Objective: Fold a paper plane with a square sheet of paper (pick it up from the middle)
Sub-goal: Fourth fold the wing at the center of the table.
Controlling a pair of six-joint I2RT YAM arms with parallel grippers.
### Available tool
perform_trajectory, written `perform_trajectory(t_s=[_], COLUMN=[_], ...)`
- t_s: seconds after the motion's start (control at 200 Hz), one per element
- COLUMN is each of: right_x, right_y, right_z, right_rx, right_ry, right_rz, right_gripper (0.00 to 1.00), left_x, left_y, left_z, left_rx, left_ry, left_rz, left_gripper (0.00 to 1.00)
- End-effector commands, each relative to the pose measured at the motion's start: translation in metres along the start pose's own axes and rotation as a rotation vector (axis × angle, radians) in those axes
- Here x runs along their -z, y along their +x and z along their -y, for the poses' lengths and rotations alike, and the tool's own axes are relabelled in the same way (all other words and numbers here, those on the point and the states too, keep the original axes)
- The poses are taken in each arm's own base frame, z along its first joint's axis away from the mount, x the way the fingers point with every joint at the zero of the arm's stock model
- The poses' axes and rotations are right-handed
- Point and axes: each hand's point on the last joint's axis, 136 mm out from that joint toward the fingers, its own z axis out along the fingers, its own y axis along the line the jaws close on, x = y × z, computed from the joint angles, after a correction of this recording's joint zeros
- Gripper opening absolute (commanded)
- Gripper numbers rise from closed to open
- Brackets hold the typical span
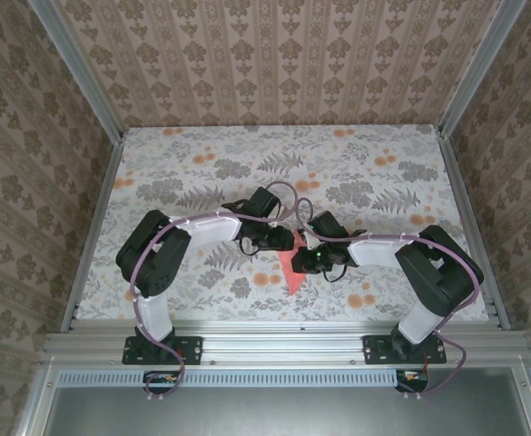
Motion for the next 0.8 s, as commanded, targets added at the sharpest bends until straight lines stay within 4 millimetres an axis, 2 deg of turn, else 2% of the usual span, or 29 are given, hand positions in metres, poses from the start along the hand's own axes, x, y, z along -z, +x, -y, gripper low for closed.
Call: perform_trajectory(t_s=[0.0,0.17,0.45,0.65,0.745,0.795], right_x=[0.002,0.004,0.009,0.012,0.015,0.018], right_y=[0.015,0.014,0.01,0.008,0.008,0.007], right_z=[0.011,0.01,0.007,0.005,0.005,0.004], right_rx=[-0.016,-0.014,-0.002,0.004,0.009,0.015], right_ry=[0.058,0.058,0.061,0.061,0.071,0.072], right_rz=[-0.041,-0.039,-0.02,-0.011,-0.008,0.002], right_gripper=[0.11,0.11,0.11,0.12,0.13,0.15], left_x=[-0.005,-0.008,-0.011,-0.011,-0.012,-0.012], left_y=[-0.001,0.002,0.006,0.009,0.01,0.011], left_z=[0.002,-0.002,0.002,0.001,0.0,-0.001], left_rx=[0.011,0.012,0.022,0.017,0.015,0.014], left_ry=[0.023,0.016,0.057,0.058,0.057,0.055], left_rz=[-0.016,-0.028,-0.041,-0.048,-0.052,-0.052], left_gripper=[0.41,0.41,0.18,0.08,0.0,0.0])
